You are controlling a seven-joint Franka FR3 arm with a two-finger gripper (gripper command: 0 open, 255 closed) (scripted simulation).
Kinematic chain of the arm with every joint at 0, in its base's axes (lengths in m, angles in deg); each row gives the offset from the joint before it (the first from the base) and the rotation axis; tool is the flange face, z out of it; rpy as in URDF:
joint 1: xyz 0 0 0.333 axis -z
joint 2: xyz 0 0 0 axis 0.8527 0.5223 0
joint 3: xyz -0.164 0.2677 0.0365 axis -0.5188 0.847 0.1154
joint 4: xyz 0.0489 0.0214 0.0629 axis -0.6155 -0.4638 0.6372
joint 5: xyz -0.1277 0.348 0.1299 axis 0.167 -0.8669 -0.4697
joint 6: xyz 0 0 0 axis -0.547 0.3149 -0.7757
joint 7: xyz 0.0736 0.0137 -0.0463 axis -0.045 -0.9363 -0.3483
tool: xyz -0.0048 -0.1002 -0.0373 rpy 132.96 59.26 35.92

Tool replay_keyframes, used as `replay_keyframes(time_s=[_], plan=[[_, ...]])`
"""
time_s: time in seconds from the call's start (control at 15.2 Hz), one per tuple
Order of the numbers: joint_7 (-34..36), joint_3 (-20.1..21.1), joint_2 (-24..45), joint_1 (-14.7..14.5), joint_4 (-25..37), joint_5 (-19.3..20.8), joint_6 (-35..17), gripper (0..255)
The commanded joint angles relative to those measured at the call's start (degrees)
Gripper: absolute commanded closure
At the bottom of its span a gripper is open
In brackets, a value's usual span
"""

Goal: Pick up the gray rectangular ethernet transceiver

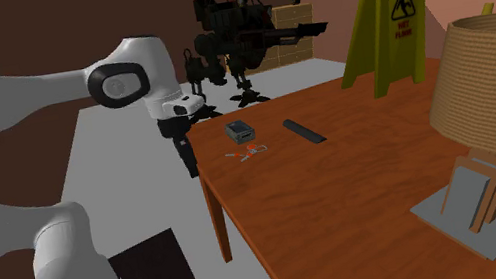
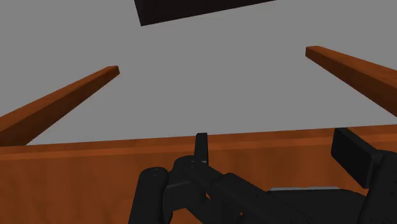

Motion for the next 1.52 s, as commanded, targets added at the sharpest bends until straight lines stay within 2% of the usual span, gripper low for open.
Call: replay_keyframes(time_s=[0.0,0.4,0.73,1.06,1.45], plan=[[0.0,0.0,0.0,0.0,0.0,0.0,0.0,0],[20.12,8.84,8.37,1.28,5.91,-5.98,-0.96,0],[36.38,14.95,17.91,3.05,14.08,-8.68,-1.64,0],[52.4,19.63,29.03,4.78,24.81,-8.83,-1.5,0],[70.93,22.7,43.91,5.28,41.0,-6.13,0.58,0]])
